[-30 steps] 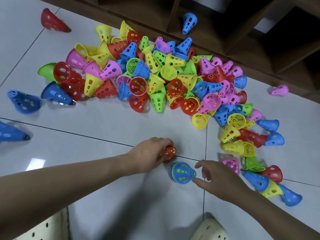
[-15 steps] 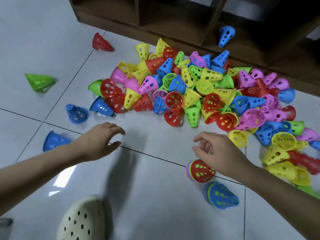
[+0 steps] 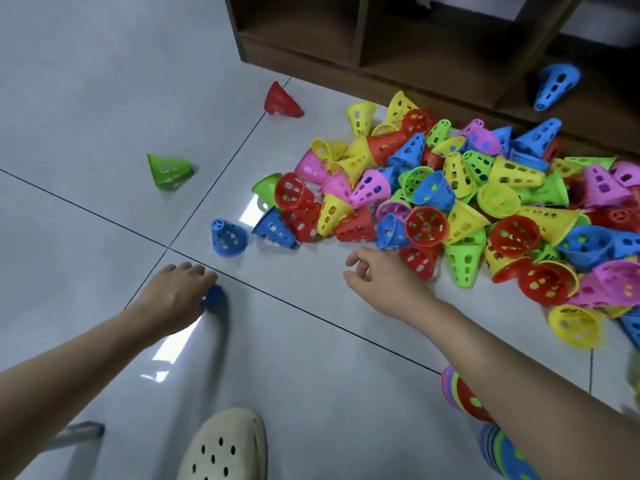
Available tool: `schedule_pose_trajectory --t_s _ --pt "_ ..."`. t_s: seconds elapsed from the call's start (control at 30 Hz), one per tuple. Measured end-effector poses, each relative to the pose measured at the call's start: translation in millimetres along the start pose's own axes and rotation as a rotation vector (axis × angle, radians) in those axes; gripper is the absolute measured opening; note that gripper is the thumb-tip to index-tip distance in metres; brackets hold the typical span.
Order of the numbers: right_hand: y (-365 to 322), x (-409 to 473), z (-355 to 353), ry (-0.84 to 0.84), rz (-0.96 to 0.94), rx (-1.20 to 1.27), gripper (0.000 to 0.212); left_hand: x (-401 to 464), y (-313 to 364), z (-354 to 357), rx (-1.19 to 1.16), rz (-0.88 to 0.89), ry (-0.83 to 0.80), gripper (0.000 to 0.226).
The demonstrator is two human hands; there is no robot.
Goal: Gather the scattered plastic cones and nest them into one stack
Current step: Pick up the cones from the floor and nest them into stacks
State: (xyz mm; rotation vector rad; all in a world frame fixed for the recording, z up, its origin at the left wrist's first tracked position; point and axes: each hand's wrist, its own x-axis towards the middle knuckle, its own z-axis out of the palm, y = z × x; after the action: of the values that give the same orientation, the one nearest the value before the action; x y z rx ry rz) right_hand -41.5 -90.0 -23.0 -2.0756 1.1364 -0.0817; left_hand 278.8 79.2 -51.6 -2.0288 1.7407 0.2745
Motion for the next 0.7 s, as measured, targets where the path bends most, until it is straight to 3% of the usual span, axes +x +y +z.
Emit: schedule_pose_trajectory --t_s 0.07,0.17,0.27,0.33,0.53,0.7 --pt "0.1 -1.4 -2.7 0.002 0.006 0.000 0.013 4.3 4.5 -8.1 -0.109 0.006 0.079 0.021" --pt "0.4 -6.0 -8.6 0.009 0.011 -0.002 0.015 8.1 23.6 -34.4 -0.465 0.012 0.233 0.019" --pt "-4.9 -13.2 -17.9 0.030 0.011 0.040 0.016 11.9 55.9 -70.7 -0.883 0.040 0.295 0.036" --pt "-10.4 -20.3 -27.1 0.045 -0.017 0.068 0.016 12.9 81.2 -97.2 -1.052 0.132 0.296 0.035" --pt "-5.9 -54.5 -74.9 0.042 -0.085 -0.023 0.013 4.6 152.4 -152.5 -1.149 0.445 0.308 0.041" --pt "30.8 -92.8 -131.9 0.050 0.008 -0.130 0.007 0.9 199.0 -161.1 -1.150 0.598 0.252 0.039"
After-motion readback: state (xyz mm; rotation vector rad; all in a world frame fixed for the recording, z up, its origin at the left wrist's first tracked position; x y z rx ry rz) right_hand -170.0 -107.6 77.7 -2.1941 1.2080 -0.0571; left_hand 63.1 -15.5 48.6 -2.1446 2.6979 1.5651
